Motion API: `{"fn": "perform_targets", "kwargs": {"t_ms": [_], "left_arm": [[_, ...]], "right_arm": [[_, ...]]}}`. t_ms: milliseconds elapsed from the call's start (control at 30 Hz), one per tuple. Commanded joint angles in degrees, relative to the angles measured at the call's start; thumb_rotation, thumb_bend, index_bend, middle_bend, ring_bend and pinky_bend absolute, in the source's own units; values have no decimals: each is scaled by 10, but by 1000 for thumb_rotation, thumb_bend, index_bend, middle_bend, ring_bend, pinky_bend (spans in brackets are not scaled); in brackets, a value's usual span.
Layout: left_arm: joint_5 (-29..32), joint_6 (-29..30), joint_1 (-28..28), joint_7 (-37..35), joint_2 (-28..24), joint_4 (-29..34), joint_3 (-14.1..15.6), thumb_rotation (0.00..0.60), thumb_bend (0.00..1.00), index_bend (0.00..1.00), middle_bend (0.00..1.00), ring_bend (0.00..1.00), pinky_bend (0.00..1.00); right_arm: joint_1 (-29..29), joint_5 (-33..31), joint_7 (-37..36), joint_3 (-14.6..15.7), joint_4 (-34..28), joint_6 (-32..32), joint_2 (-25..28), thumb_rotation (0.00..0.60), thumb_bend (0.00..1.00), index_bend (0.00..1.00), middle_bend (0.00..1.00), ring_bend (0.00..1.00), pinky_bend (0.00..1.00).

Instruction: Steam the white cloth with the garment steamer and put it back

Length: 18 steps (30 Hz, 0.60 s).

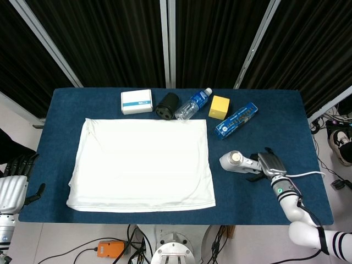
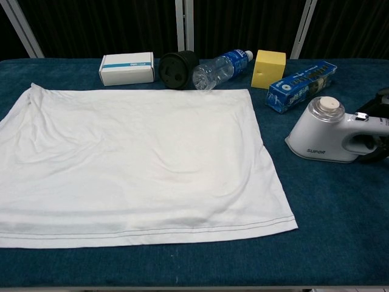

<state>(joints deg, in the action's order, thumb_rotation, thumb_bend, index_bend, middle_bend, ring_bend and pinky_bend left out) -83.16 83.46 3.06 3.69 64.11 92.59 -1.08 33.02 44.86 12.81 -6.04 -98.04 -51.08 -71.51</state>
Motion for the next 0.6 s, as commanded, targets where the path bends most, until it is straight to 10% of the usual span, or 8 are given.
{"fn": "perform_targets", "kwargs": {"t_ms": [33, 333, 600], "left_arm": [[0, -1, 0, -1, 1, -1, 0, 600, 292, 59, 78, 0, 0], [1, -5, 2, -3, 4, -4, 1, 600, 292, 58, 78, 0, 0], [1, -7, 3, -9, 5, -4, 1, 600, 292, 59, 78, 0, 0]], "right_arm": [[-4, 10, -18, 0, 0, 8, -1, 600, 90, 646, 668, 697, 75], [-12, 35, -49, 3, -2, 20, 3, 600, 240, 724, 728, 778, 97], [-8, 51, -47, 6, -2, 22, 9, 600, 403, 815, 792, 866, 337]]}}
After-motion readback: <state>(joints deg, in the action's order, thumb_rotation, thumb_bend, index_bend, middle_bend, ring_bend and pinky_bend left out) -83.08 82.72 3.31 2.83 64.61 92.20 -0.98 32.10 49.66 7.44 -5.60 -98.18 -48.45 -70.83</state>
